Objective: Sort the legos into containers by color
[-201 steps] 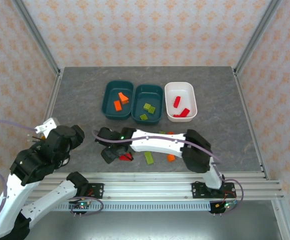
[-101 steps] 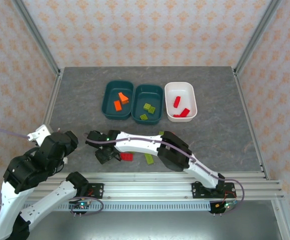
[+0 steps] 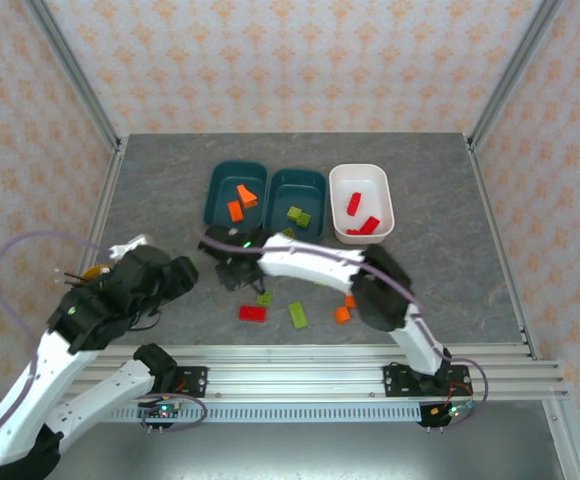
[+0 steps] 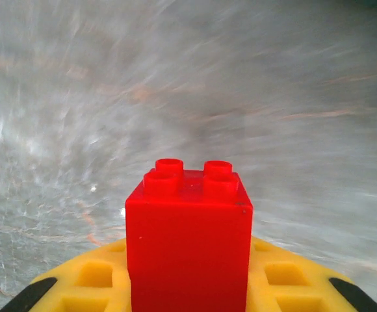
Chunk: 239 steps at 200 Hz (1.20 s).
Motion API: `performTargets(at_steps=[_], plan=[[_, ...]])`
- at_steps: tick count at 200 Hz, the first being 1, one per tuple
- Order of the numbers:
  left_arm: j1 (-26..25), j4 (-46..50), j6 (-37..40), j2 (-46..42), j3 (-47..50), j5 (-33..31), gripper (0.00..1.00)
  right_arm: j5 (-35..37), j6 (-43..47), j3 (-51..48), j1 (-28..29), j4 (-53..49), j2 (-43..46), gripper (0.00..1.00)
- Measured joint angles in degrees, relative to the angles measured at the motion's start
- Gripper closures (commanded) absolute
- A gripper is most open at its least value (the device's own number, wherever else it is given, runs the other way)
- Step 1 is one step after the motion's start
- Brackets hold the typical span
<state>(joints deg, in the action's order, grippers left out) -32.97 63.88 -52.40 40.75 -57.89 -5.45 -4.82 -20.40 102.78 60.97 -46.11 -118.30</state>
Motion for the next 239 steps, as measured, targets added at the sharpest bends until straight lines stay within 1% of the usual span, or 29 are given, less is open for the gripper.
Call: performTargets(at_steps=[12,24,39,56,86,116,140,156,175,213,226,239], plan=[[-0.85,-3.8,1.03,3.48,0.13,2.45,0.27,0.63,-0.17,-3.93,-5.33,0.39,7.02,0.72],[-1.75,-7.56,1.99,6.93,0.09,4.24,0.27,1.16,-0.15,-7.34,-12.74,0.74,14.03,0.72],[-3.02,-10.86,2.95,10.84,-0.28,5.6,0.27,1.9,-0.09,-9.42,-21.16,0.68,18.6,0.72],[-4.63,-14.25,3.67,16.04,-1.73,6.67,0.27,2.12,0.15,-10.36,-29.07,0.39,19.69,0.72],[-7.23,-18.69,4.55,24.0,-5.57,7.02,0.27,0.02,0.55,-10.47,-37.03,-1.44,15.06,0.73],[-8.94,-21.46,4.55,29.2,-8.61,6.97,0.27,-3.58,1.16,-9.77,-41.27,-3.39,7.56,0.72],[-9.42,-22.08,4.57,31.54,-9.99,6.97,0.27,-6.29,1.36,-8.98,-42.27,-4.57,3.28,0.71],[-9.44,-22.18,4.81,32.61,-10.58,6.99,0.27,-7.54,1.57,-8.57,-42.27,-4.92,1.49,0.68],[-9.44,-22.21,5.42,33.81,-10.78,7.34,0.28,-8.66,1.51,-7.93,-42.27,-4.94,0.15,0.63],[-9.92,-22.56,6.97,38.12,-11.43,10.1,0.31,-9.66,1.75,-6.54,-42.64,-5.11,-0.79,0.45],[-10.51,-22.69,7.98,40.63,-12.52,11.26,0.31,-9.81,1.73,-6.19,-42.77,-5.14,-0.83,0.42],[-11.02,-22.8,9.07,43.39,-14.23,12.52,0.32,-9.79,1.62,-6.01,-42.77,-5.14,-0.81,0.41]])
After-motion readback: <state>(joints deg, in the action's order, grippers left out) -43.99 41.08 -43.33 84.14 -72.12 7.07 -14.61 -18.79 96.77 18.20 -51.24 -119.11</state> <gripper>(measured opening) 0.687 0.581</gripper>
